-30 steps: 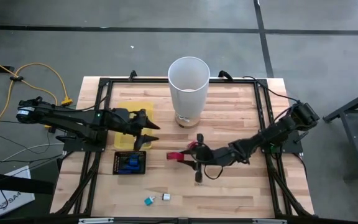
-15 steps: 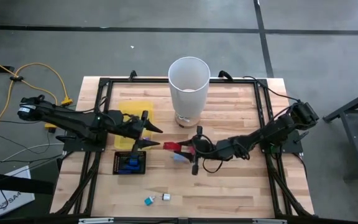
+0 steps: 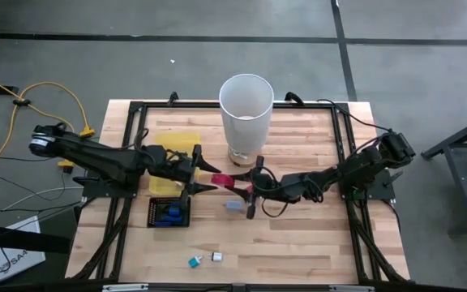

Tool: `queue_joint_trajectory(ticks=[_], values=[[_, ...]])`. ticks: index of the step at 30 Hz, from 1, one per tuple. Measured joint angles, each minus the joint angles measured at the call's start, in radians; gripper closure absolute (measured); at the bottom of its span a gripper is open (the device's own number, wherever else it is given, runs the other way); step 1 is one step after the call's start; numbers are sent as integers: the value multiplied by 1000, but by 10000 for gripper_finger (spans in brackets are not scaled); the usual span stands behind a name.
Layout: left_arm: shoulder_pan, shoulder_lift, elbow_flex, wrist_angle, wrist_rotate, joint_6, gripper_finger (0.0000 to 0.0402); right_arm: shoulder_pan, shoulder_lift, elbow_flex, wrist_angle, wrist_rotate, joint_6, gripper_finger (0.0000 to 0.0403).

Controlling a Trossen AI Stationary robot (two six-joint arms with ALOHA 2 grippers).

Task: Pick & Place Office items
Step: Put the bottom red charger into the yellow bin

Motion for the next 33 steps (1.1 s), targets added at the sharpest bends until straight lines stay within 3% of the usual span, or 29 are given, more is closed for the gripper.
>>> queue_joint_trajectory(ticks=[16, 28, 33], values=[[-9, 97, 0, 205, 55, 100, 173, 2, 0, 0, 4, 32, -18, 294], [-22, 102, 0, 219, 43, 151, 276, 2, 0, 0, 6, 16, -17, 294], [-22, 102, 0, 219, 44, 150, 284, 2, 0, 0, 6, 20, -17, 294]])
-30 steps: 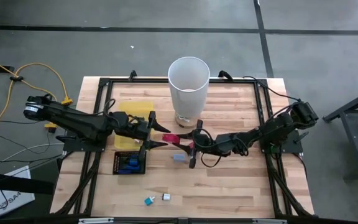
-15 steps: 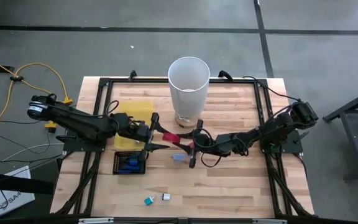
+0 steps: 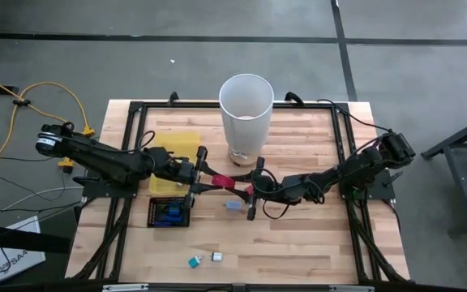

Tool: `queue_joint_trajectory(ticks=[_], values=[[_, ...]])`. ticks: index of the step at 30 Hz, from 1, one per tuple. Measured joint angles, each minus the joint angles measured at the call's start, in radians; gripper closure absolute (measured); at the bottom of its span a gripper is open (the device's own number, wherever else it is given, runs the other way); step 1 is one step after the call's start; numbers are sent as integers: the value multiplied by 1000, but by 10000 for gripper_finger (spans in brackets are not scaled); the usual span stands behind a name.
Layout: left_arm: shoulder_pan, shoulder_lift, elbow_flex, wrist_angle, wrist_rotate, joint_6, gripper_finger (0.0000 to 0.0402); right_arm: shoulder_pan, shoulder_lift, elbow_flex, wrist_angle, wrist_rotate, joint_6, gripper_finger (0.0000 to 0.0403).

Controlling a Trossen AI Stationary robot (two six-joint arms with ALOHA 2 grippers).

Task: Pick & Place Office items
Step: Put the bottom red charger into the yellow bin

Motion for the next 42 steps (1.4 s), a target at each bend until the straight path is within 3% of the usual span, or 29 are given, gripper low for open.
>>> queue_joint_trajectory(ticks=[17, 42], values=[[0, 0, 0, -1, 4, 5, 282, 0, 0, 0, 0, 2, 0, 292], [-2, 0, 0, -3, 18, 4, 283, -2, 0, 0, -4, -21, 0, 202]])
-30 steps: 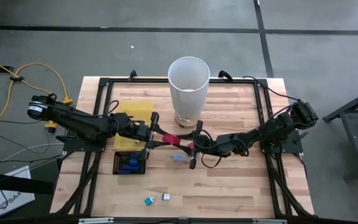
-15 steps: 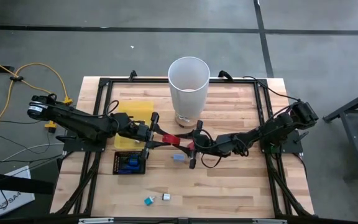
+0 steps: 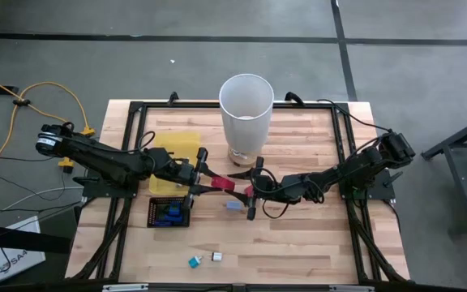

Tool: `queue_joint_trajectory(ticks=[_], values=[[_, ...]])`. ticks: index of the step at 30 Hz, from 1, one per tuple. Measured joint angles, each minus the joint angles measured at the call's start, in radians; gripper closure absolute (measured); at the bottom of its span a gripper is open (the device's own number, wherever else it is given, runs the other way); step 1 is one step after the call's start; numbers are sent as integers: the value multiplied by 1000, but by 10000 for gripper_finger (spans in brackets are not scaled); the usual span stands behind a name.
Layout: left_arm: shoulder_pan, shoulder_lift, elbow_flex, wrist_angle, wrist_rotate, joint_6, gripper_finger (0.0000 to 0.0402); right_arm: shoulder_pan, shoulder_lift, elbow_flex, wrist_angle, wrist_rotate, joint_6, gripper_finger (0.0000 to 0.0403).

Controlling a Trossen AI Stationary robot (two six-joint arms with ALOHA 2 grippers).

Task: Pick & Place Office items
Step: Put the bottom red charger into the yellow bin

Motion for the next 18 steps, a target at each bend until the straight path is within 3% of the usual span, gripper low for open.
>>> queue_joint_trajectory(ticks=[18], values=[[0, 0, 0, 2, -8, 0, 284, 11, 0, 0, -19, -7, 0, 189]])
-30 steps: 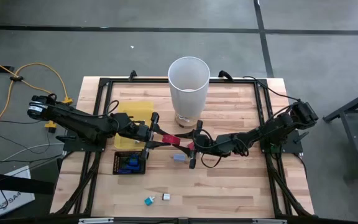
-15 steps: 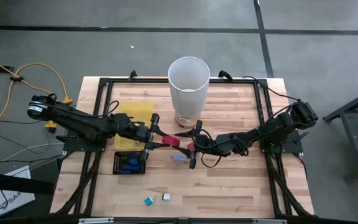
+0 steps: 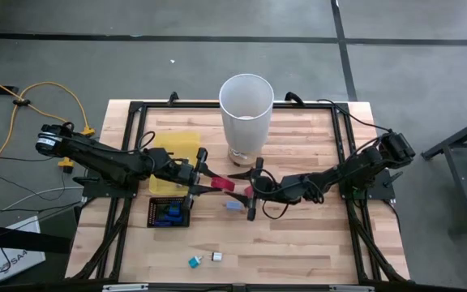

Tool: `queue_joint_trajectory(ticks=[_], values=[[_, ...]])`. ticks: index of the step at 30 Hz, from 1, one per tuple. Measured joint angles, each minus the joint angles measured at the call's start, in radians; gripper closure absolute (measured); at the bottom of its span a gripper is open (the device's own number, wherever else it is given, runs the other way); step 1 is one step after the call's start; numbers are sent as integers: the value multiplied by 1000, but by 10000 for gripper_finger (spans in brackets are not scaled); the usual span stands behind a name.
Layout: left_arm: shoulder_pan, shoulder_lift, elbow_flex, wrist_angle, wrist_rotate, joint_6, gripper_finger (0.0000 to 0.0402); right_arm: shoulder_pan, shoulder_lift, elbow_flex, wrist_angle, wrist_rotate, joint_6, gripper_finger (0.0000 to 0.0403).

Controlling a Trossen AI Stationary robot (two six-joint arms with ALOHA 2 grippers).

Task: Pick & Place Office items
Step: Put the bottom red charger into the yellow bin

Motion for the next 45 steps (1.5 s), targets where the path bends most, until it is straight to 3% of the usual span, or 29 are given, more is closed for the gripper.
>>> queue_joint_trajectory(ticks=[5, 12, 19, 23, 31, 45], values=[[0, 0, 0, 0, -1, 0, 284, 25, 0, 0, -72, 3, 13, 190], [0, 0, 0, 0, -2, 0, 284, 50, 0, 0, -241, 4, 152, 190], [0, -36, 0, -56, -2, -61, 284, 51, 0, 0, -265, 3, 186, 190], [2, -102, 0, -252, -20, -105, 284, 51, 0, 0, -265, -4, 188, 191], [2, -247, 0, -613, -154, -235, 284, 51, 0, 0, -265, -23, 188, 192], [5, -325, 0, -1184, -393, -683, 284, 51, 0, 0, -274, -24, 189, 195]])
